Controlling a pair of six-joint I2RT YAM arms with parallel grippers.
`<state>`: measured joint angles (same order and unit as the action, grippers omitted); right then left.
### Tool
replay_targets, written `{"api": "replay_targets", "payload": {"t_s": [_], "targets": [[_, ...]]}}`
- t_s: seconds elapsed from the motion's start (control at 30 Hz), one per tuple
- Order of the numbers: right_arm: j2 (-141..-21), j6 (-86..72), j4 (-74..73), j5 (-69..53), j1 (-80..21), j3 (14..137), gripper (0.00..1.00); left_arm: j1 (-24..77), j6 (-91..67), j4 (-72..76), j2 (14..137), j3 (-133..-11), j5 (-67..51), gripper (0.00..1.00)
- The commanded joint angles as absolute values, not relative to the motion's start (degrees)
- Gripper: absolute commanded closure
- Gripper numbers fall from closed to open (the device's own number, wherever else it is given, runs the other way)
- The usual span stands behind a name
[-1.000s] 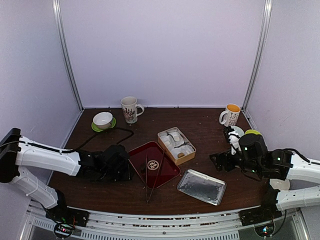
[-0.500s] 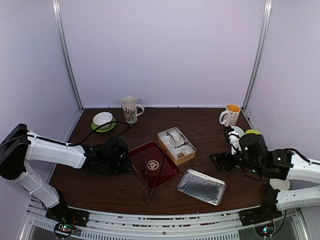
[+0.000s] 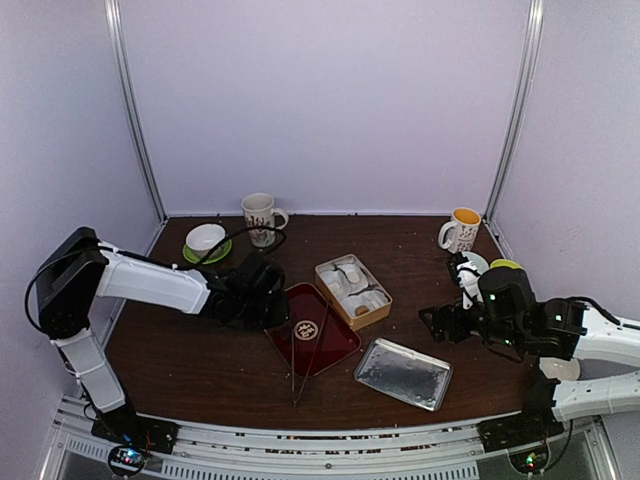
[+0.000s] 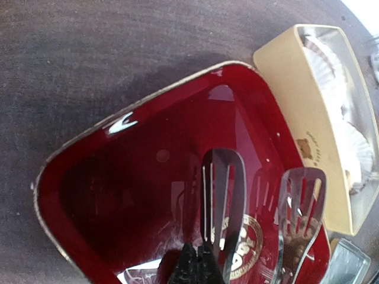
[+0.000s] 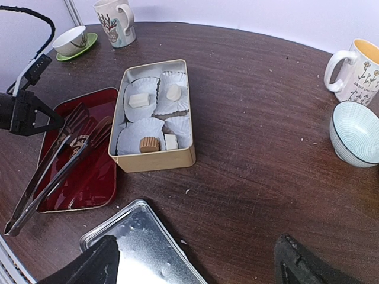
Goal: Pack the chocolate
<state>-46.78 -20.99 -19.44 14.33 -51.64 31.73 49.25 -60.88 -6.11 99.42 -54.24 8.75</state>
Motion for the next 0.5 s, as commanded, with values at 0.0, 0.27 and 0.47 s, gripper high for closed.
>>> {"api": "replay_targets", "payload": {"t_s": [0.0, 0.27, 0.47], "targets": [[-46.2, -21.4, -19.1, 15.1, -51.4, 32.7, 0.09, 48.7, -65.4, -14.9, 104.1, -59.5, 8.8, 1.00], [-46.6, -21.1, -19.4, 14.9, -51.4, 32.9, 0.09, 48.6, -69.6, -18.6, 104.8, -57.0, 10.4, 1.00], [-47.5, -22.4, -23.3, 9.6, -51.4, 33.2, 0.09, 46.2, -68.3, -21.8, 100.2, -51.9, 13.7, 1.00]]}}
